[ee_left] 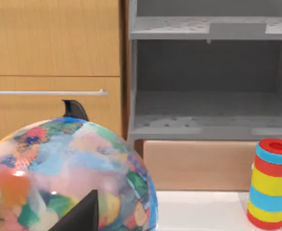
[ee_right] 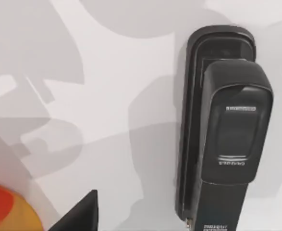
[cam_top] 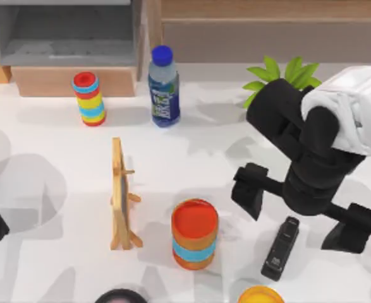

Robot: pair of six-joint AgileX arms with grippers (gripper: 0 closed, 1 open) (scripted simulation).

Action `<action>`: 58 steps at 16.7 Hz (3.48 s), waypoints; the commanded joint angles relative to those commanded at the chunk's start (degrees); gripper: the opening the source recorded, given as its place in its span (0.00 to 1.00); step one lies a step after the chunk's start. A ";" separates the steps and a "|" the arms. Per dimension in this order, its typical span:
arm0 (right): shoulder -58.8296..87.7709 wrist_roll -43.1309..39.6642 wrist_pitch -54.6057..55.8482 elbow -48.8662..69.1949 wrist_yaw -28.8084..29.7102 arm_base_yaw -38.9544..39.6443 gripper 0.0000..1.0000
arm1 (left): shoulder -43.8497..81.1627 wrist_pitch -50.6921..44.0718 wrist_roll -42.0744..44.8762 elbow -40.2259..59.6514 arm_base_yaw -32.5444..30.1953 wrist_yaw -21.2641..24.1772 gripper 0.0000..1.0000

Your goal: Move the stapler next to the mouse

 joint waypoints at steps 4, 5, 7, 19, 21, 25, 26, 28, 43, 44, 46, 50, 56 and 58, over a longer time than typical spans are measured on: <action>1.01 0.57 -0.60 0.69 0.01 0.15 1.00 | 0.00 0.00 0.00 0.00 0.00 0.00 1.00; 1.01 0.57 -0.60 0.69 0.01 0.15 1.00 | 0.00 0.00 0.00 0.00 0.00 0.00 1.00; 0.91 0.47 -0.28 0.35 0.02 -0.16 1.00 | 0.00 0.00 0.00 0.00 0.00 0.00 1.00; 6.05 0.73 10.59 -5.47 0.03 0.23 1.00 | 0.00 0.00 0.00 0.00 0.00 0.00 1.00; 6.05 0.73 10.59 -5.47 0.03 0.23 1.00 | 0.00 0.00 0.00 0.00 0.00 0.00 1.00; 6.05 0.73 10.59 -5.47 0.03 0.23 0.70 | 0.00 0.00 0.00 0.00 0.00 0.00 1.00; 6.05 0.73 10.59 -5.47 0.03 0.23 0.62 | 0.00 0.00 0.00 0.00 0.00 0.00 1.00; 6.05 0.73 10.59 -5.47 0.03 0.23 0.47 | 0.00 0.00 0.00 0.00 0.00 0.00 1.00; 5.98 0.78 10.60 -5.49 0.03 0.15 0.00 | 0.00 0.00 0.00 0.00 0.00 0.00 1.00; 6.11 0.85 10.50 -5.65 -0.03 -0.02 0.00 | 0.00 0.00 0.00 0.00 0.00 0.00 1.00; 6.94 1.16 9.56 -6.70 -0.74 -1.99 0.00 | 0.00 0.00 0.00 0.00 0.00 0.00 1.00; 6.95 0.83 5.93 -5.06 0.43 -4.76 0.00 | 0.00 0.00 0.00 0.00 0.00 0.00 1.00; 2.73 0.69 3.88 -2.02 0.01 0.11 0.00 | 0.00 0.00 0.00 0.00 0.00 0.00 1.00; 2.73 0.69 3.88 -2.02 0.01 0.11 0.00 | 0.00 0.00 0.00 0.00 0.00 0.00 1.00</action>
